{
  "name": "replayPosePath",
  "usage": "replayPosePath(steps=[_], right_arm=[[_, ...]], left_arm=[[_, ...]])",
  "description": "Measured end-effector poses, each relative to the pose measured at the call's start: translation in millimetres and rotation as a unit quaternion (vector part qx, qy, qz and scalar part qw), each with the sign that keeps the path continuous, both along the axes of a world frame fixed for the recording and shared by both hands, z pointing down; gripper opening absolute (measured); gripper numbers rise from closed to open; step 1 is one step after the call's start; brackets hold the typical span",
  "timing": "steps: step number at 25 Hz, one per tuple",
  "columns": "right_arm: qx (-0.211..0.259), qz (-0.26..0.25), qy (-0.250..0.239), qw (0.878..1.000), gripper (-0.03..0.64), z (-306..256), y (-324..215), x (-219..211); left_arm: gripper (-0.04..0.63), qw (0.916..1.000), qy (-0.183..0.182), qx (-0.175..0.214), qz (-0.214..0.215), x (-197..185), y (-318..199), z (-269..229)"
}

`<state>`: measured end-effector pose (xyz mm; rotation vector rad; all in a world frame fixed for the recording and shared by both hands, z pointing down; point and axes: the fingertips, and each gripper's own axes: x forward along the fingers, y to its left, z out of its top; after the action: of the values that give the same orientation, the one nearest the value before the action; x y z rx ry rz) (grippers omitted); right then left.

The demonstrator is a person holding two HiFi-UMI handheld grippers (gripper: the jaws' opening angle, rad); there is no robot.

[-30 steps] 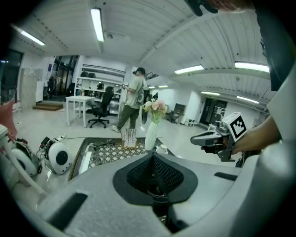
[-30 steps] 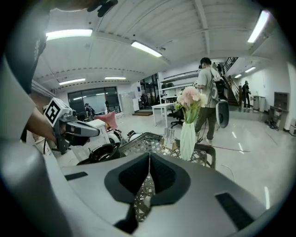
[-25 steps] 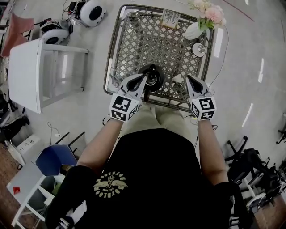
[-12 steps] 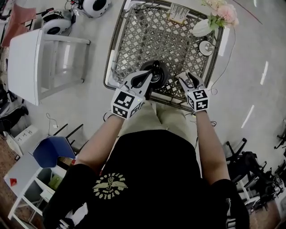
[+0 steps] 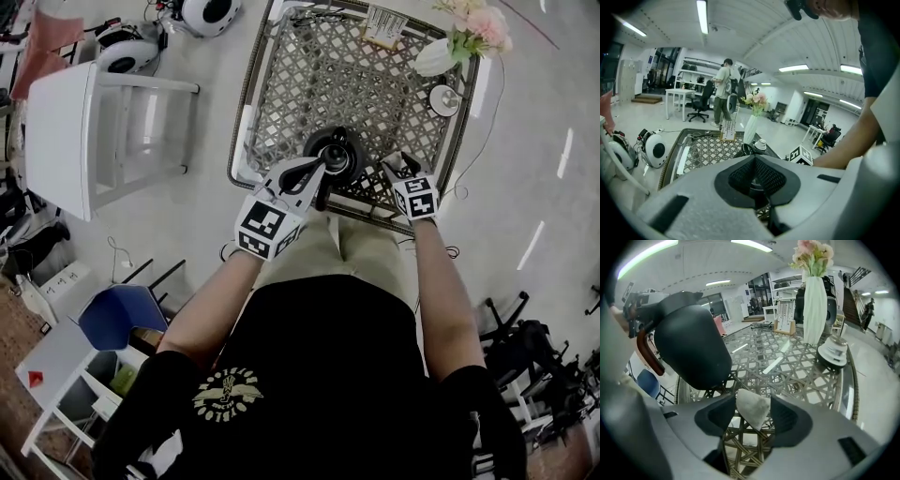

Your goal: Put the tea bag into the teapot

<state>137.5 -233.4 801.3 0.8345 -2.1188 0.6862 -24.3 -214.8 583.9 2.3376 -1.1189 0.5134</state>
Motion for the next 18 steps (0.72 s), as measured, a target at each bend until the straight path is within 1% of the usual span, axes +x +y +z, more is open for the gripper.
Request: replayPosePath(steps=[4, 5, 6, 7, 13, 18], right_arm=[[-0.003, 0.015, 0.018, 1.000, 0.202, 8.2, 1.4, 0.9], [0.003, 0.018, 0.026, 1.000, 0.105, 8.0, 1.3, 2.1], [0.010, 0.021, 0.030, 0.999, 0.061, 6.5, 0.4, 2.6], [0.016, 0.024, 0.031, 0.999, 0.038, 4.0, -0.7, 2.2], [0.029, 0.041, 0.020, 0.999, 0.034, -17.0, 0.4, 4.7], [0.034, 0.058, -0.005, 0.998, 0.035, -48.0, 1.7, 4.7]], left_arm=[[-0.003, 1.0000, -0.004, 0.002, -0.005, -10.9, 0.5, -2.5], [-0.003, 1.0000, -0.005, 0.004, -0.005, -13.3, 0.0, -3.8], [-0.003, 0.9999, -0.007, 0.006, -0.006, -15.7, -1.0, -5.5], [-0.003, 0.9999, -0.008, 0.009, -0.007, -18.1, -2.1, -7.5], [-0.003, 0.9996, -0.010, 0.021, -0.017, -34.5, -6.3, -20.0], [-0.003, 0.9991, -0.016, 0.027, -0.028, -47.3, -11.2, -31.2]])
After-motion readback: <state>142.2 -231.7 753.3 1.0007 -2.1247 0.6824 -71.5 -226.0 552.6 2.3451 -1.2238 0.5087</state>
